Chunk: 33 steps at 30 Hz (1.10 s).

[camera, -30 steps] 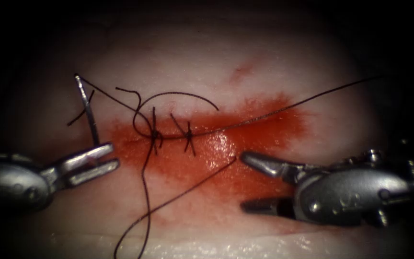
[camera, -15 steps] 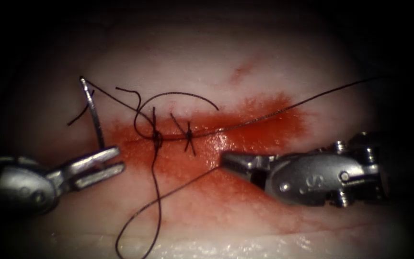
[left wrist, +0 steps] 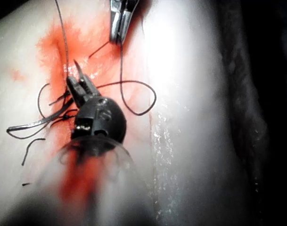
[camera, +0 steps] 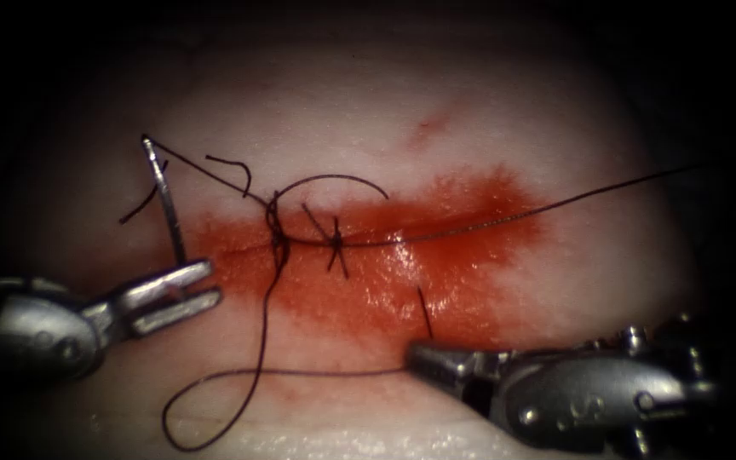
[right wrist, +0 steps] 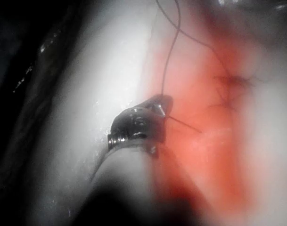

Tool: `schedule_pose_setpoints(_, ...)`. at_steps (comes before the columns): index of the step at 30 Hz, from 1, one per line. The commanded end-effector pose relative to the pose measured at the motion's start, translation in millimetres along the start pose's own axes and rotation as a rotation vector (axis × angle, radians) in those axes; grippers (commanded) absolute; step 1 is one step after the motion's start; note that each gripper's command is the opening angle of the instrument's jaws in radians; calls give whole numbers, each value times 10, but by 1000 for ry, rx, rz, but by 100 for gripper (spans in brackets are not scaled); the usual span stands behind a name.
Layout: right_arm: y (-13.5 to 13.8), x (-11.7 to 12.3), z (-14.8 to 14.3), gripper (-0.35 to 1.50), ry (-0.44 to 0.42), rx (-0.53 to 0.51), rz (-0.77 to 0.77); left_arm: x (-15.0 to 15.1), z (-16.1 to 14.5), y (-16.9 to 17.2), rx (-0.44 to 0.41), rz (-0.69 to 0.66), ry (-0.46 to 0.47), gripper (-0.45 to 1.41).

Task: Wound Closure
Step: Grasp suture and pull away with right hand. Repeat until short tail remains above wound

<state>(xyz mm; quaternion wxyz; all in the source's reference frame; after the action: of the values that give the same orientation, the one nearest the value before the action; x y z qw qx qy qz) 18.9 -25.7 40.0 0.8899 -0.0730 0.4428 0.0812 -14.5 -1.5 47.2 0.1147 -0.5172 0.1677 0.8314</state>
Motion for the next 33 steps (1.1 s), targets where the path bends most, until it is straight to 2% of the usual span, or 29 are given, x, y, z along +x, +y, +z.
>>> schedule_pose_setpoints(1, -22, 15, -5, -35, 6, 8, 2, -3, 6, 4, -1, 0, 1, -45)
schedule_pose_setpoints(5, -48, 43, -27, -35, -3, 19, 4, -3, 6, 4, -1, 0, 1, -45)
schedule_pose_setpoints(13, -94, 103, -60, -35, 35, 58, -1, -3, 6, 4, -1, 0, 1, -45)
schedule_pose_setpoints(17, -107, 127, -65, -35, 55, 72, -9, -3, 6, 4, -1, 0, 1, -45)
schedule_pose_setpoints(19, -104, 132, -63, -35, 60, 77, -86, -3, 6, 4, -1, 0, 1, -45)
schedule_pose_setpoints(20, -99, 132, -62, -16, 60, 76, -124, -3, 6, 3, -2, 0, 2, -45)
schedule_pose_setpoints(22, -83, 126, -59, 56, 79, 76, -137, -2, 3, 1, -4, -2, 3, -45)
schedule_pose_setpoints(23, -76, 123, -59, 81, 87, 69, -138, -2, 1, -1, -8, -4, 4, -45)
schedule_pose_setpoints(26, -51, 107, -58, 131, 125, 26, -160, -1, -9, -12, -18, -13, 4, -45)
schedule_pose_setpoints(29, -29, 88, -60, 143, 165, -16, -156, -1, -18, -22, -16, -21, -4, -45)
schedule_pose_setpoints(33, -9, 68, -61, 143, 170, -17, -159, -2, -23, -28, -4, -25, -15, -45)
